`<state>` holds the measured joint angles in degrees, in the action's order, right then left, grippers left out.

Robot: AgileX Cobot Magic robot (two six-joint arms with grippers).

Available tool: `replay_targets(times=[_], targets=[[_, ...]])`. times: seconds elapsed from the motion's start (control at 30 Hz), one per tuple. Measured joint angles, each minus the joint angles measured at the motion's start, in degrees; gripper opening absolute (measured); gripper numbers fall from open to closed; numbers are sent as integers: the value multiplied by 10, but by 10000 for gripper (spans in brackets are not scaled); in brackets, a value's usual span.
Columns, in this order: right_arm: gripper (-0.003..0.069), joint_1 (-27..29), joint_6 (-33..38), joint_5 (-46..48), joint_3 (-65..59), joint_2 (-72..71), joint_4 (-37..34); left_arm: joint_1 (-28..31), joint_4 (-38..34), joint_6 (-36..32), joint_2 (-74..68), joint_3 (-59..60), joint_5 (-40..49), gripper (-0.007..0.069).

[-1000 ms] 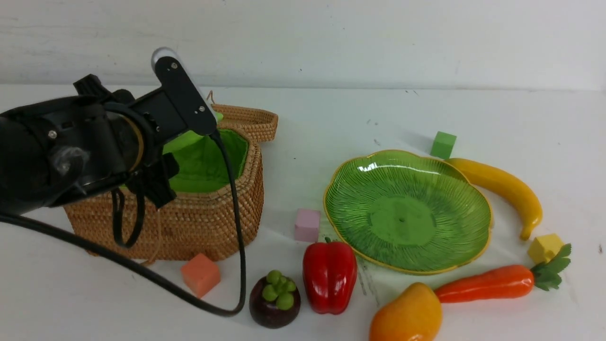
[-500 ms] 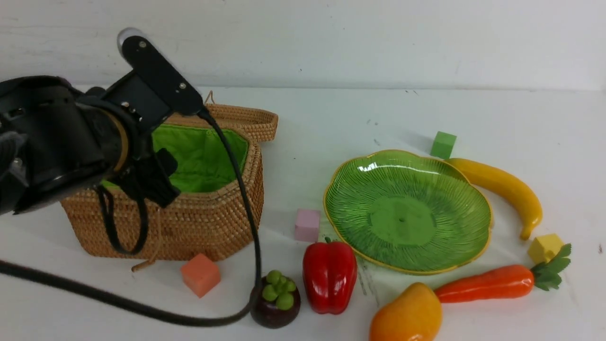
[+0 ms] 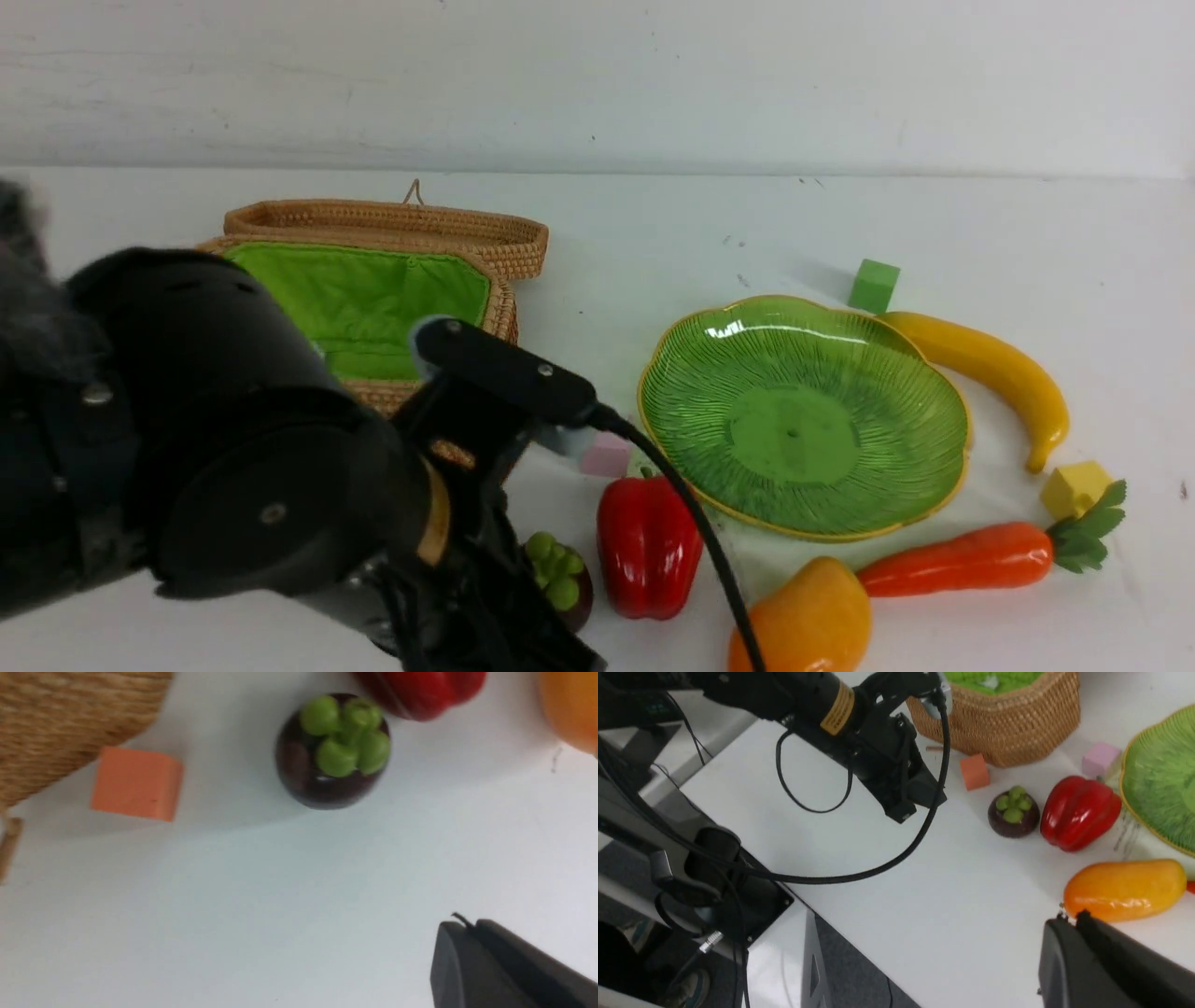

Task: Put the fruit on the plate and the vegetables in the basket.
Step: Grab a mangosteen with your left arm and put it on the plate on the right

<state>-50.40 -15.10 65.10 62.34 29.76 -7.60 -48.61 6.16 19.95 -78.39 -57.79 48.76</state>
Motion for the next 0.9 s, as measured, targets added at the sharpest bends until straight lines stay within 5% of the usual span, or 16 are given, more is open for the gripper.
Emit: replay_targets(times=[0.27,0.37,0.53,0.9], targets=[[35,0,0,18,0,0,-5,0,74,-12,-97,0,-100,521],[35,0,1,20,0,0,-8,0,115,6,-118,0,-138,624],[35,0,1,21,0,0,-17,5,159,37,-152,-1,-165,650],[35,0,2,21,0,0,-20,21,200,51,-213,-2,-201,578]])
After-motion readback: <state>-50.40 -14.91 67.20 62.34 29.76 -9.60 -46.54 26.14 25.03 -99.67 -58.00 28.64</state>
